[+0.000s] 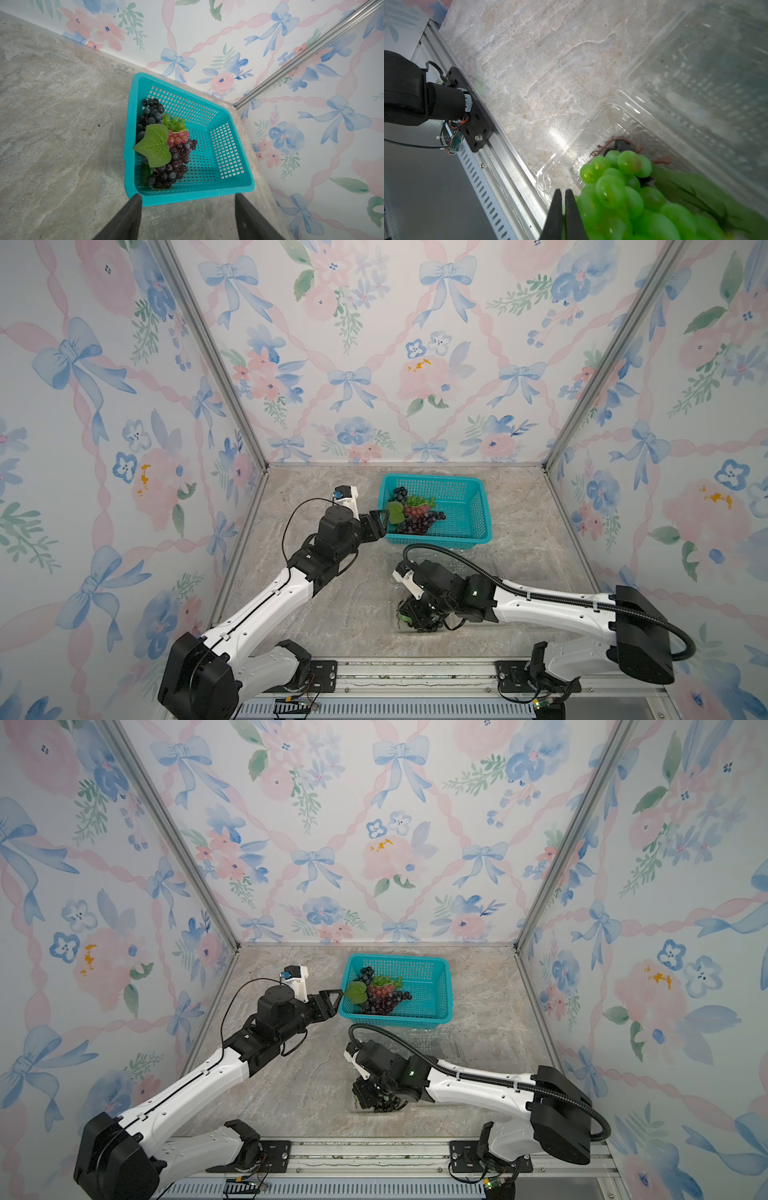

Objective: Pack grapes into containers
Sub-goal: Place the grape into the packing box.

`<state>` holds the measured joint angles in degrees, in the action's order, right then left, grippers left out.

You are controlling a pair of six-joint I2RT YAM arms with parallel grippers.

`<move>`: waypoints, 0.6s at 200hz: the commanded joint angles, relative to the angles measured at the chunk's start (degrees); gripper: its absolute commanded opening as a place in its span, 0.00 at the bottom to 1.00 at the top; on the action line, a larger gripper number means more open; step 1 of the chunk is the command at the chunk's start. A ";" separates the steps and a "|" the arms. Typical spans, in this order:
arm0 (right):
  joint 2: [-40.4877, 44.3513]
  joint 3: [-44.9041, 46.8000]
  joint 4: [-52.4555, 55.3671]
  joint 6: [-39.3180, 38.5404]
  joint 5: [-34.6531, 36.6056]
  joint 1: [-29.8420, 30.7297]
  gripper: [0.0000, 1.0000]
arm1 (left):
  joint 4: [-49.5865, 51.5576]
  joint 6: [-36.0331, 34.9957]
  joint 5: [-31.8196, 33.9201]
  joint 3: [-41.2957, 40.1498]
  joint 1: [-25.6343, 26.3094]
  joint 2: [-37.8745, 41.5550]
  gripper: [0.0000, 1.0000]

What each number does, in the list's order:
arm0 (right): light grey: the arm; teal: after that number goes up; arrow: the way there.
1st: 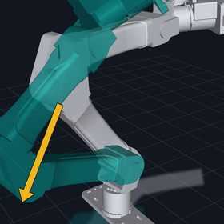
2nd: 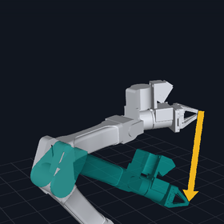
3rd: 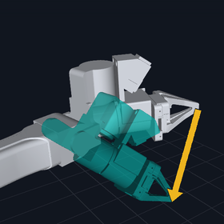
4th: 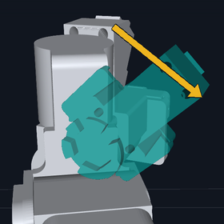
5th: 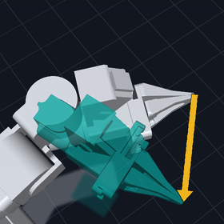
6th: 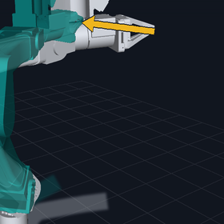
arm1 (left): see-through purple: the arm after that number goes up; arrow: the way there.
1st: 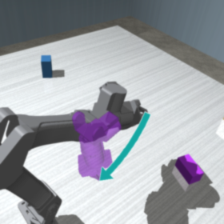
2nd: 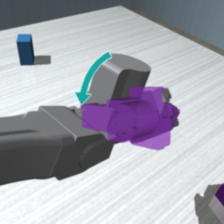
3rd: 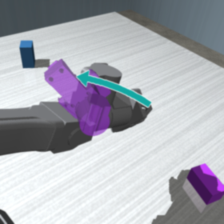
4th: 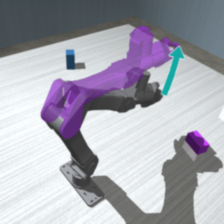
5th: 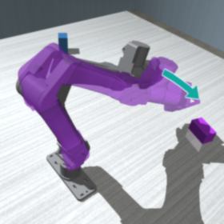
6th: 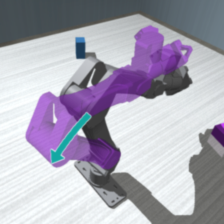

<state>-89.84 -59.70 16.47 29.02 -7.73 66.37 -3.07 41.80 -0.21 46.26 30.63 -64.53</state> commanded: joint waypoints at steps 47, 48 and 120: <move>2.16 2.83 -2.61 3.29 0.37 0.29 0.29 | -0.55 0.18 0.82 -0.38 0.22 0.00 0.72; 2.27 2.88 -2.51 3.31 0.36 0.27 0.29 | -0.59 0.15 0.82 -0.38 0.22 0.01 0.72; 7.94 4.50 -1.61 4.47 -0.36 -2.02 0.47 | -0.62 0.12 1.09 0.06 0.25 -0.78 0.72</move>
<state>-82.98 -56.47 13.50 32.82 -8.14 65.60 -3.09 41.80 0.23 46.24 30.63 -64.66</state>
